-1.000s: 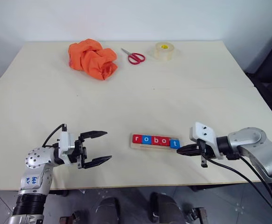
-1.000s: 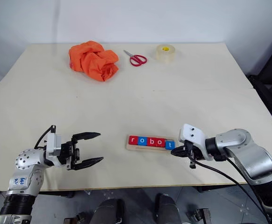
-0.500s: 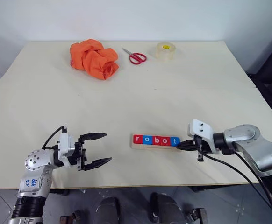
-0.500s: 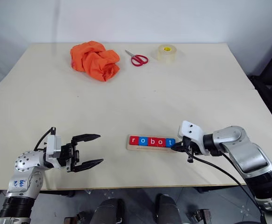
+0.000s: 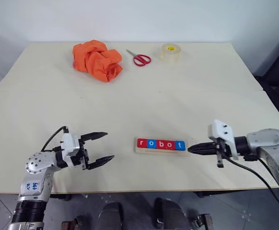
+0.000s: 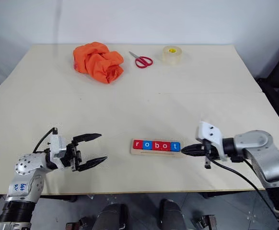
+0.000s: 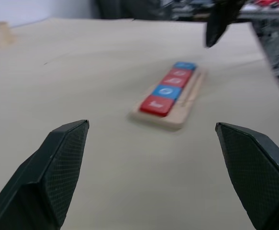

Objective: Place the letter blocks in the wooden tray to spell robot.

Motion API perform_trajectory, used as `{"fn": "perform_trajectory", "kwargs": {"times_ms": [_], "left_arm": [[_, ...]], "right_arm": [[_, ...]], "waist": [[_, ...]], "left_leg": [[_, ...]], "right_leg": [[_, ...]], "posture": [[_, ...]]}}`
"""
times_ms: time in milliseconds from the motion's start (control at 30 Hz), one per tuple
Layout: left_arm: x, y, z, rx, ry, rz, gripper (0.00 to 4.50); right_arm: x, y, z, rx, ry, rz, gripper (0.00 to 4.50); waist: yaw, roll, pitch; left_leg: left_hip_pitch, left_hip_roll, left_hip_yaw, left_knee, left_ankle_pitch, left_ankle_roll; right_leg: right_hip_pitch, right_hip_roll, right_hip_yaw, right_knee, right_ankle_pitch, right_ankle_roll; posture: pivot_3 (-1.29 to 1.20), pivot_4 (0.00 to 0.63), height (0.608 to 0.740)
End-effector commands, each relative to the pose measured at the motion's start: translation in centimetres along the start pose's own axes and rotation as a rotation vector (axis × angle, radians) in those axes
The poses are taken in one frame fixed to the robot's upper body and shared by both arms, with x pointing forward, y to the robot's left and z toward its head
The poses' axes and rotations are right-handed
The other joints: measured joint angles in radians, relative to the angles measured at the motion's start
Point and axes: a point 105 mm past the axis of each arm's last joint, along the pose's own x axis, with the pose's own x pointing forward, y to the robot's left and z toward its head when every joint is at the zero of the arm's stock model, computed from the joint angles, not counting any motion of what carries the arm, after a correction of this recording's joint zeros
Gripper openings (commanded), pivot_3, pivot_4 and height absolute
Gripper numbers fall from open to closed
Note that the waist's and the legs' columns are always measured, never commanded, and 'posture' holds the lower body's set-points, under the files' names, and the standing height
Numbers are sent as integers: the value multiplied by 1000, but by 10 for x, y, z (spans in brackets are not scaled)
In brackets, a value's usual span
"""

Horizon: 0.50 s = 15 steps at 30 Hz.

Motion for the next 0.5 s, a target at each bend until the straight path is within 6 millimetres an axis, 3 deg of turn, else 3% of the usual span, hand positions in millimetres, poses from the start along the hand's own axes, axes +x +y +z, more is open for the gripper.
{"fn": "perform_trajectory", "kwargs": {"times_ms": [33,133,233,467,500], "left_arm": [[-7,7,16,72,-19,18,4500],[-14,9,19,77,-21,21,4500],[-23,8,21,86,-22,6,4500],[-40,10,21,66,-26,25,4500],[-41,11,21,63,-29,30,4500]], "right_arm": [[-26,-9,-1,-83,-66,-29,206],[-39,-13,-10,-95,-102,-28,933],[-51,-21,-6,-109,-187,-46,1962],[-65,-29,-7,-130,-195,-33,4395],[-66,-27,-1,-124,-253,-16,4459]], "waist": [[0,0,0],[-4,0,0],[-4,0,0],[-3,0,0],[-3,0,0]], "left_leg": [[0,0,0,0,0,0],[1,0,0,0,0,0],[1,0,1,0,1,-1],[2,1,1,0,1,-1],[2,0,1,0,1,-1]], "right_leg": [[0,0,0,0,0,0],[0,0,0,0,0,0],[0,1,0,1,0,0],[0,1,0,1,0,0],[0,0,1,1,0,0]], "posture": [[0,150,740],[0,150,740],[0,150,740],[0,150,740],[0,150,740]]}}
